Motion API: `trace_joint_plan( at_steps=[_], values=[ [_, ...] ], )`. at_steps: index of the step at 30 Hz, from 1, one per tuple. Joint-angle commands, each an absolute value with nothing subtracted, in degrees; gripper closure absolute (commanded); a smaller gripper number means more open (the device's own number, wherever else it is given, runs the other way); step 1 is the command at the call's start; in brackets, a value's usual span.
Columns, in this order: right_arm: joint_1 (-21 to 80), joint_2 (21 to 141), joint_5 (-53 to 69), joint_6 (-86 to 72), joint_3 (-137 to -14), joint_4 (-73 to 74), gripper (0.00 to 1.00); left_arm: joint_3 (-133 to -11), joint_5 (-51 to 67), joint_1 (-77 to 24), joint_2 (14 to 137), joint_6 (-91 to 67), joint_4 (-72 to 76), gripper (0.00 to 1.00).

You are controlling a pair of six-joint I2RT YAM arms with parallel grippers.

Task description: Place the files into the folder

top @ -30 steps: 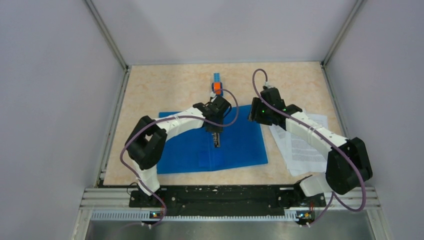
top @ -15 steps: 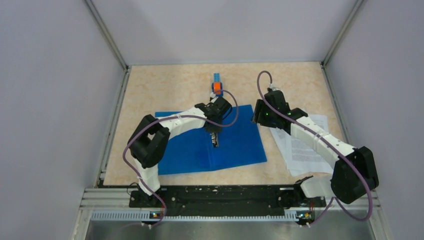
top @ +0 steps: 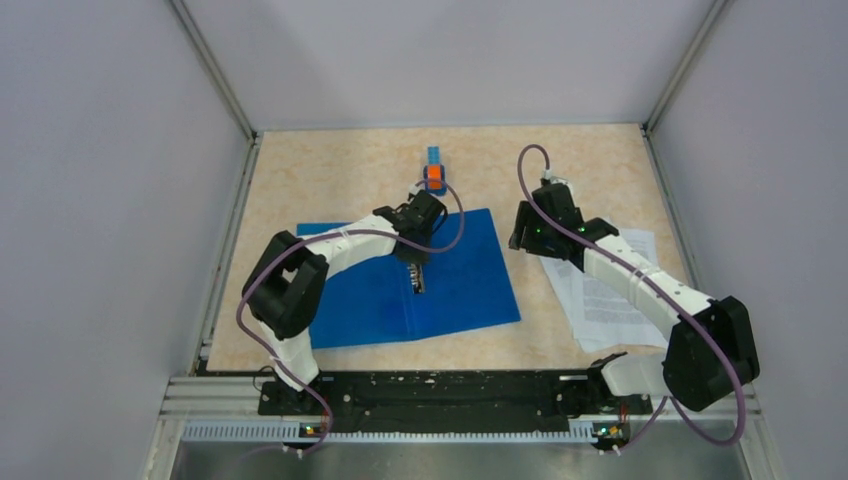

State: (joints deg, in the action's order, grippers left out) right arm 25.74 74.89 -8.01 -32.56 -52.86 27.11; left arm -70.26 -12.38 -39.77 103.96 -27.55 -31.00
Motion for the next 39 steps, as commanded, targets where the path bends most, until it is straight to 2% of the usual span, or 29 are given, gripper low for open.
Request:
trace_joint_plan(
  at_steps=[1, 10, 16, 20, 27, 33, 39],
  values=[
    [23.81, 72.77, -11.72, -31.96, -52.12, 27.56, 0.39, -68.34, -10.26, -36.69, 101.16, -22.87, -31.07, 0.75],
    [14.64, 71.88, -12.70, -33.77, -47.90, 26.42, 0.25, -69.84, -9.65, -31.47, 99.58, -20.63, -34.53, 0.74],
    [3.72, 70.40, -12.59, -35.04, -45.28, 24.16, 0.15, -74.56, -8.17, -31.06, 99.24, -20.30, -38.02, 0.72],
    [-6.55, 70.79, -14.39, -35.72, -44.16, 22.23, 0.11, -78.62, -6.17, -31.53, 98.94, -21.22, -40.43, 0.63],
    [-23.38, 74.48, -11.73, -36.46, -41.57, 17.04, 0.07, -85.14, -1.99, -33.75, 97.72, -25.17, -41.77, 0.39],
    [-31.02, 77.47, -10.02, -36.56, -39.02, 14.28, 0.05, -88.39, 4.33, -38.54, 100.22, -28.25, -37.61, 0.32],
    [-34.75, 78.62, -12.13, -37.65, -37.53, 14.75, 0.04, -92.09, 9.44, -43.42, 107.11, -32.02, -32.82, 0.29]
  ],
)
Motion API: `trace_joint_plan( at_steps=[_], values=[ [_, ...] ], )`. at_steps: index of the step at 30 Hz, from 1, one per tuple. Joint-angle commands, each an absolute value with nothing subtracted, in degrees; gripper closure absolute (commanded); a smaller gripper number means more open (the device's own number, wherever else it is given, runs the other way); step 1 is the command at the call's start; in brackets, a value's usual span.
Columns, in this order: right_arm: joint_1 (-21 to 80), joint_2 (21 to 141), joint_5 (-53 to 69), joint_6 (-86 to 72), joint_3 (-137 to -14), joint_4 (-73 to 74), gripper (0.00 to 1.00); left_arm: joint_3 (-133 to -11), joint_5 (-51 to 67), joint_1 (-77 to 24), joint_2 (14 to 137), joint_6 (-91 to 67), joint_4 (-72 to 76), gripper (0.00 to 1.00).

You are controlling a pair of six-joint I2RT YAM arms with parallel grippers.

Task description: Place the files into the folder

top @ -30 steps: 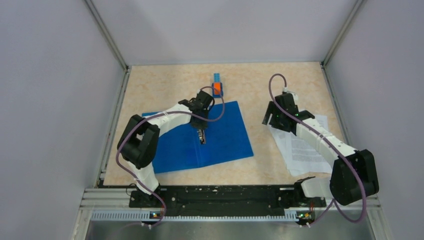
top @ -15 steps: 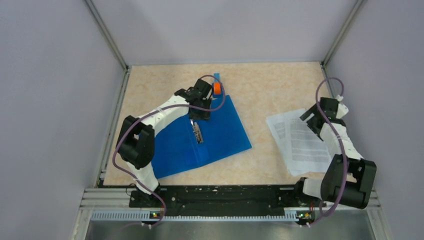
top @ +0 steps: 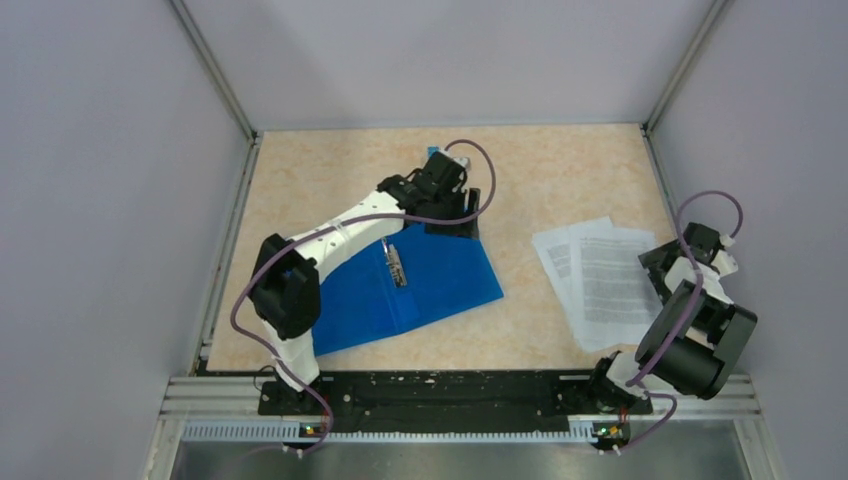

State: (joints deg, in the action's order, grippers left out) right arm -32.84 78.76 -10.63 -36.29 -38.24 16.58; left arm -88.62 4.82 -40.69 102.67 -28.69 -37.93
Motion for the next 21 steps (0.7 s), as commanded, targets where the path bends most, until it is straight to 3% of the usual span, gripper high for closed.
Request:
trace_joint_plan(
  at_steps=[1, 7, 13, 21],
  values=[
    [-35.24, 78.55, -13.01, -38.15, -37.36, 14.84, 0.03, -93.22, 9.55, -44.37, 108.66, -32.34, -32.67, 0.29],
    [-38.03, 79.62, -9.78, -39.74, -36.30, 13.50, 0.02, -97.40, 11.13, -48.82, 115.90, -34.78, -29.75, 0.29],
    [-37.45, 85.11, 4.47, -40.01, -32.61, 9.99, 0.01, -100.85, 11.48, -50.14, 121.40, -36.90, -27.80, 0.23],
    [-35.20, 79.59, 10.37, -38.69, -28.57, 13.95, 0.01, -103.27, 12.13, -50.10, 126.68, -39.94, -24.77, 0.21]
  ],
)
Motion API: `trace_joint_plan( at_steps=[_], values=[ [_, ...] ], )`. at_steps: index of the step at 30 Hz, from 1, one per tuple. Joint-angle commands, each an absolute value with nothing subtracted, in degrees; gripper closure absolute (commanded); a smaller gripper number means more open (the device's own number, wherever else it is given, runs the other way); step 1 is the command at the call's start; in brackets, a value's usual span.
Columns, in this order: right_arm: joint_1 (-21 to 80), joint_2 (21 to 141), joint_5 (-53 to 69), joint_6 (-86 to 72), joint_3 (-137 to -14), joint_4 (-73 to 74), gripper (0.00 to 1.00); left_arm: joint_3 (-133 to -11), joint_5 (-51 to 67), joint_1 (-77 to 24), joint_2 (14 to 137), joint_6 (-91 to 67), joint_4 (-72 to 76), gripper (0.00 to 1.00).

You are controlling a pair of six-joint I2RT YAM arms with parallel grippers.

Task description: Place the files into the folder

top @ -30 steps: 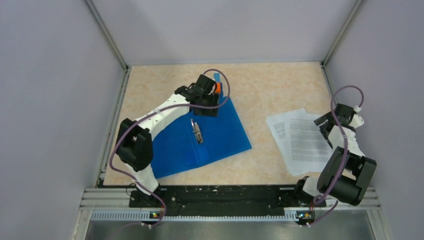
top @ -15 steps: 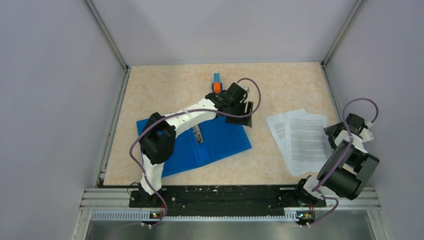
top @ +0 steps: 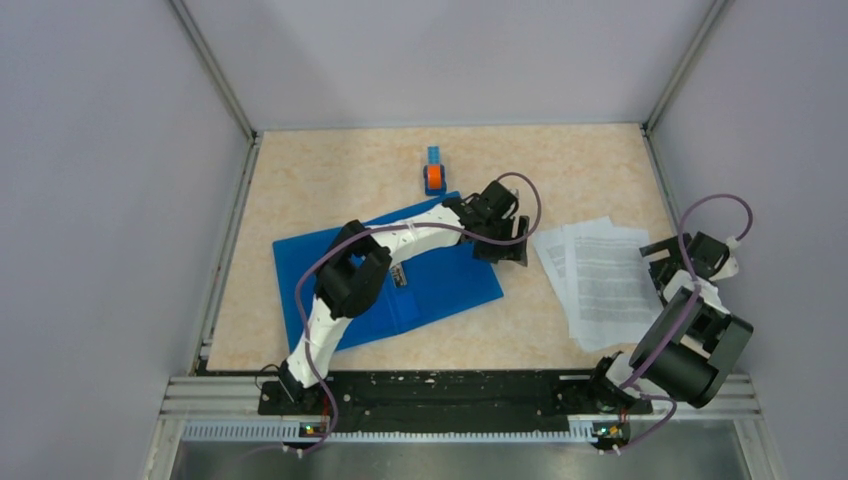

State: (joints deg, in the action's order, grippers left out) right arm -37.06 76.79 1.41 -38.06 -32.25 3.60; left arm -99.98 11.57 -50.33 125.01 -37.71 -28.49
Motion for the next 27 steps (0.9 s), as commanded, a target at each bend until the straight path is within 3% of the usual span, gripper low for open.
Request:
trace_joint_plan(
  at_steps=[1, 19, 24, 27],
  values=[
    [-34.94, 79.80, 9.91, -38.50, -28.53, 14.61, 0.01, -103.72, 11.95, -50.08, 127.27, -40.06, -24.96, 0.21],
    [-37.99, 76.54, -6.16, -39.63, -38.47, 19.43, 0.01, -103.38, 11.05, -50.05, 128.00, -38.51, -26.63, 0.21],
    [-38.06, 79.04, -3.97, -39.96, -37.29, 17.64, 0.01, -104.02, 12.13, -50.06, 128.65, -38.45, -26.39, 0.21],
    [-38.01, 82.05, 4.21, -40.66, -34.73, 16.07, 0.01, -104.73, 12.43, -50.06, 129.58, -38.49, -26.45, 0.21]
  ],
)
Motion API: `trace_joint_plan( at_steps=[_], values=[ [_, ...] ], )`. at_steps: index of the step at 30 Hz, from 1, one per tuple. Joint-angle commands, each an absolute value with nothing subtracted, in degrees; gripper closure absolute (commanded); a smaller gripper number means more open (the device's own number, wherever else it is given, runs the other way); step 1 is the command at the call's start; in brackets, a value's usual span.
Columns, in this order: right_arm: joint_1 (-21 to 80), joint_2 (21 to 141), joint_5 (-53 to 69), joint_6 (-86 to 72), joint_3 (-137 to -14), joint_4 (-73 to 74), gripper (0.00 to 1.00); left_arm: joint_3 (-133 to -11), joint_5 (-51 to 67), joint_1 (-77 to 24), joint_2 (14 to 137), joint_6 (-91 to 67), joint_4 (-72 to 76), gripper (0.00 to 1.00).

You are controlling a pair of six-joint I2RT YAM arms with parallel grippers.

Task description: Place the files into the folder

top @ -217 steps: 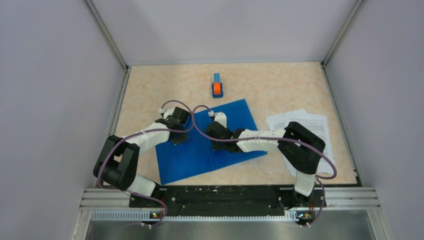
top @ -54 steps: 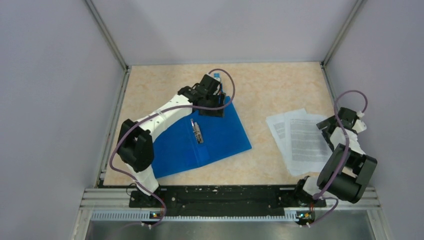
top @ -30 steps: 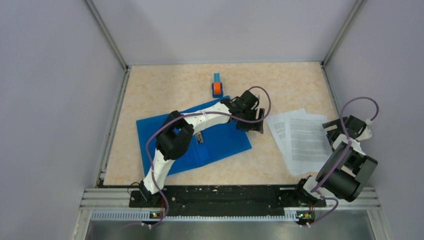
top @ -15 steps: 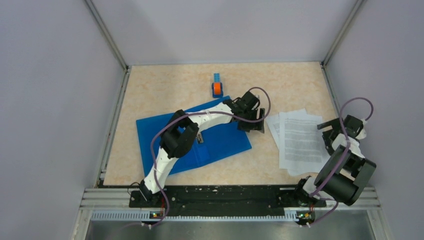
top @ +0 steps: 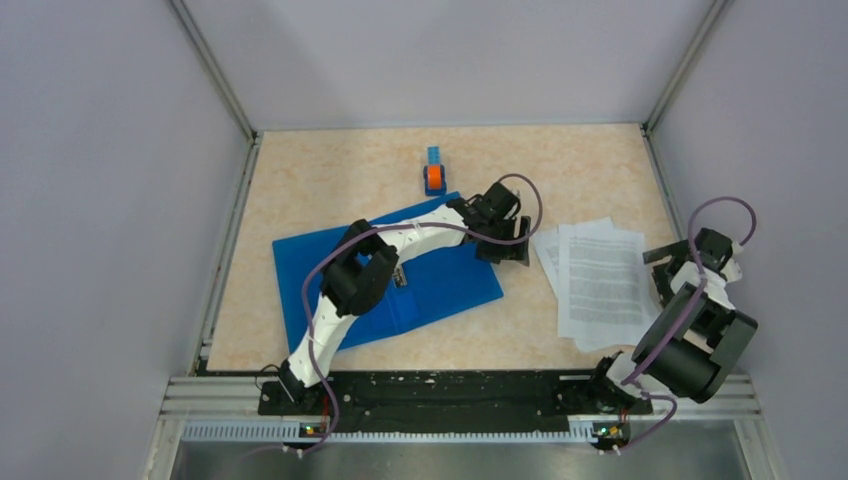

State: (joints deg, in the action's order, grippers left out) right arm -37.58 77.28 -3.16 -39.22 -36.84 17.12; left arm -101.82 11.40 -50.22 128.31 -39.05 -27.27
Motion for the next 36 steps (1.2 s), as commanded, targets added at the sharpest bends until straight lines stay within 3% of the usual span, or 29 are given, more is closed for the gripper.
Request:
trace_joint_plan(
  at_steps=[1, 7, 20, 27, 36],
  values=[
    [-37.97, 82.43, 6.02, -40.96, -33.34, 15.39, 0.01, -104.87, 12.35, -50.02, 129.64, -38.48, -26.49, 0.21],
    [-31.70, 79.71, 7.34, -42.59, -27.96, 15.04, 0.01, -105.45, 11.88, -50.02, 130.75, -38.84, -26.50, 0.21],
    [-5.82, 70.07, 5.87, -57.55, -21.11, 16.40, 0.01, -103.50, 10.71, -48.97, 129.97, -38.92, -26.70, 0.21],
    [-5.42, 63.00, -3.60, -51.49, -26.35, 25.73, 0.01, -104.52, 11.86, -47.06, 130.45, -36.30, -27.87, 0.21],
    [-12.16, 62.48, -4.65, -44.26, -28.01, 27.93, 0.01, -119.10, 13.17, -47.03, 138.48, -27.15, -38.98, 0.21]
  ],
)
